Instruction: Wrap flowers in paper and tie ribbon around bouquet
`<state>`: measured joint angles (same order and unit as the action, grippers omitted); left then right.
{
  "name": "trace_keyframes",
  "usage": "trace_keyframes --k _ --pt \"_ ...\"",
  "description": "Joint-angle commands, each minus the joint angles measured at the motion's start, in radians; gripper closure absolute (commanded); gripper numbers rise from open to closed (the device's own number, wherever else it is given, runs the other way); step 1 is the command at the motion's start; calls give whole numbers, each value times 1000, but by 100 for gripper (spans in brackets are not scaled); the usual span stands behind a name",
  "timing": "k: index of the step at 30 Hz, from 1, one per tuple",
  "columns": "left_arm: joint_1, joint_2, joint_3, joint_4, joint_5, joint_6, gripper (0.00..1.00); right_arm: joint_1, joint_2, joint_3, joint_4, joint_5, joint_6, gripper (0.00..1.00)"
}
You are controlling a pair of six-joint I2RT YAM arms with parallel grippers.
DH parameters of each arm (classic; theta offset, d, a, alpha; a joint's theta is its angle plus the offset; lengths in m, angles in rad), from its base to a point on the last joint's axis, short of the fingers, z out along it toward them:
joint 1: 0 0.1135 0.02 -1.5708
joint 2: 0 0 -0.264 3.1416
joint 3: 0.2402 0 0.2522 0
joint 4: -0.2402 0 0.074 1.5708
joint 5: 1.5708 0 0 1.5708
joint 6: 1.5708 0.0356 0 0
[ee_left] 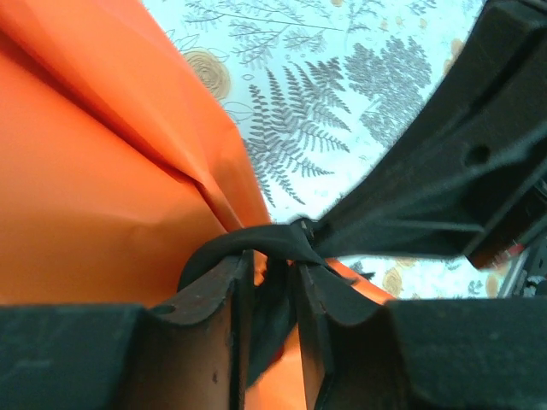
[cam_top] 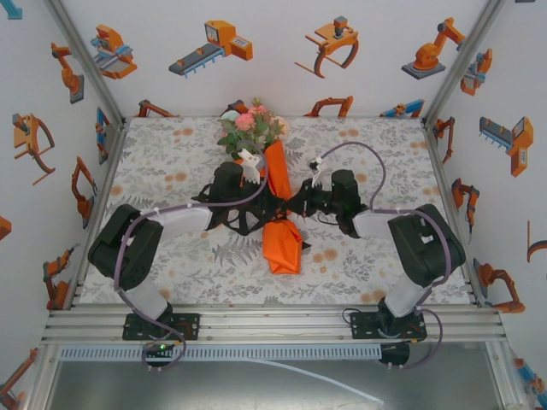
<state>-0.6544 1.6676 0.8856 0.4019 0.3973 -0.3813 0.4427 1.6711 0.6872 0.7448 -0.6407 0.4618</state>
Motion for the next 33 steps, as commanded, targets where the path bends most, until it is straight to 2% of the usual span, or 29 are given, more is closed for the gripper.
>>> trace_keyframes --k 1,6,9,12,14,16,19,22,24,27,31,33 --pt "-18 -130 -37 -46 41 103 69 -4 -42 -11 71 87 -41 100" --pt "-8 -298 -118 -72 -59 156 67 -5 -75 -24 71 99 -59 100" --pt "14 -392 -150 -130 -211 132 64 -4 -112 -40 71 84 -85 100" --pt "53 -429 -133 -278 -407 73 63 -5 -164 -70 70 103 -103 100" --pt "94 -423 -116 -368 -461 33 63 -5 -185 -85 69 107 -108 100" --pt "140 -394 -96 -444 -443 -8 63 -5 -187 -92 64 103 -108 100" --pt "198 -321 -51 -541 -329 -31 64 -5 -172 -87 62 84 -98 100" --pt "208 -251 -27 -578 -214 -11 62 -5 -159 -78 62 74 -87 100" --pt "205 -218 -22 -577 -195 -21 61 -5 -152 -68 62 64 -83 100" --pt "203 -172 -10 -580 -178 -13 52 -5 -145 -60 62 65 -81 100" --pt "185 -97 12 -593 -186 32 52 -5 -139 -57 62 67 -76 100" --pt "167 -54 42 -635 -229 60 52 -5 -137 -55 62 67 -74 100"
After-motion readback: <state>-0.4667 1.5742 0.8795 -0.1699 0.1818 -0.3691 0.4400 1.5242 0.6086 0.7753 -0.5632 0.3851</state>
